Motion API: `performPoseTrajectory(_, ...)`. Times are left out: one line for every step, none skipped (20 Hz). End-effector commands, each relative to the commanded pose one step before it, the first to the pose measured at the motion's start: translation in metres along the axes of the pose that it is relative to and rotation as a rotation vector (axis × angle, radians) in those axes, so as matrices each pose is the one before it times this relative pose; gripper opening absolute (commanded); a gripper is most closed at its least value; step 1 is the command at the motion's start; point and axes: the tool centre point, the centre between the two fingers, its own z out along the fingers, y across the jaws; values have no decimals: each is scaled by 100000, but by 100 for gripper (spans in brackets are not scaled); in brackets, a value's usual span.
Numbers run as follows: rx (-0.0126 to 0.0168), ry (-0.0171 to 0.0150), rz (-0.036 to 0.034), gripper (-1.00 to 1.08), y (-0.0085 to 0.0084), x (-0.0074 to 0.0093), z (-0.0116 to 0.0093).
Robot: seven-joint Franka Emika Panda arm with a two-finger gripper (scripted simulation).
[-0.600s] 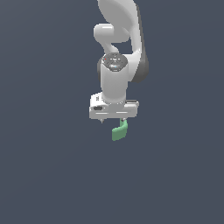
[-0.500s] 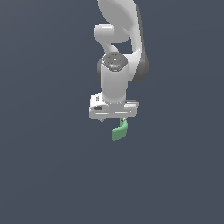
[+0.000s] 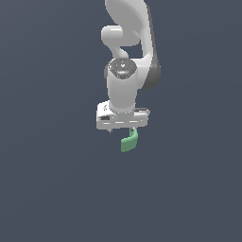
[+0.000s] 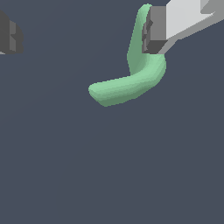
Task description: Pick up the object and move it to a goal position.
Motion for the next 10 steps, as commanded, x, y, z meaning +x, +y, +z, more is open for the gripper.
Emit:
performPoseTrajectory(80,-129,-349,100,-6,7,7)
performPoseTrajectory(-35,58,170,100,3,-6,-11)
performPoseTrajectory(-17,36,264,100,-22,-2,9)
performPoseTrajectory(-10,30,389,100,-34,-4,14)
performPoseTrajectory(-2,25,516,100,-43,-6,19)
performPoseTrajectory(4,21,633,100,-58,-7,24)
performPoseTrajectory(9,18,756,100,-68,-10,29)
performPoseTrajectory(12,18,876,100,-78,-12,33)
performPoseTrajectory(14,21,988,100,-90,-14,37)
performPoseTrajectory(12,29,1104,100,-98,-17,41)
